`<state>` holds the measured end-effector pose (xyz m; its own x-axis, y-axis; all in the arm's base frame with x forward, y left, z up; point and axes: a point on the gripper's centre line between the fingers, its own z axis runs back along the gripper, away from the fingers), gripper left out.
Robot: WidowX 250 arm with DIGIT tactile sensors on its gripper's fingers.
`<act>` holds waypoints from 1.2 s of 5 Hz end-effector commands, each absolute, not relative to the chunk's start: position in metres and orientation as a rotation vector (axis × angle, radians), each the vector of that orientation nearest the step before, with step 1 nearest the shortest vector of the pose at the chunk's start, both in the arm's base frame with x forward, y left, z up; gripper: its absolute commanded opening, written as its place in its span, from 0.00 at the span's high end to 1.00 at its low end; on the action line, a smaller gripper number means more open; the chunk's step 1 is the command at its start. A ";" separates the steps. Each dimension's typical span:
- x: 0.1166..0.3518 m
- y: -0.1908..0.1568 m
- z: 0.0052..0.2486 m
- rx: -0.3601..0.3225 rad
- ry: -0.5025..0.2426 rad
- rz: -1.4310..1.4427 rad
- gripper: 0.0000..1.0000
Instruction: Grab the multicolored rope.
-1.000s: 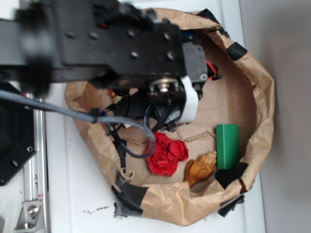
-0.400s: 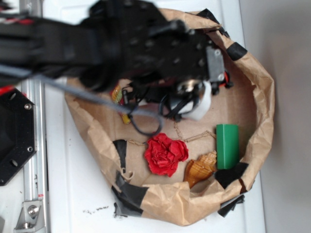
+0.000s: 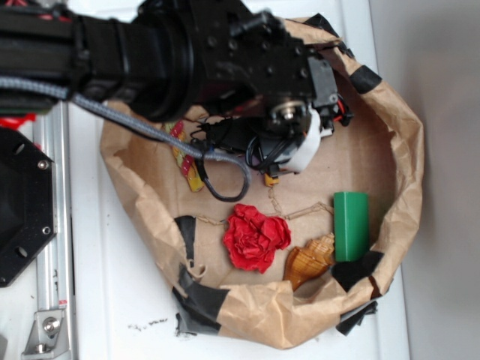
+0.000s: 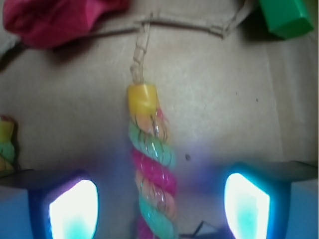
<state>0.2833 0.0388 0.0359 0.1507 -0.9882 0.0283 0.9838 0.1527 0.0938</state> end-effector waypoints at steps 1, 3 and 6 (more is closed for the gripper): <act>0.283 0.034 0.048 0.120 -0.138 -1.479 0.00; 0.270 0.019 0.009 0.060 -0.096 -1.485 0.00; 0.257 0.012 0.017 0.100 0.028 -1.461 1.00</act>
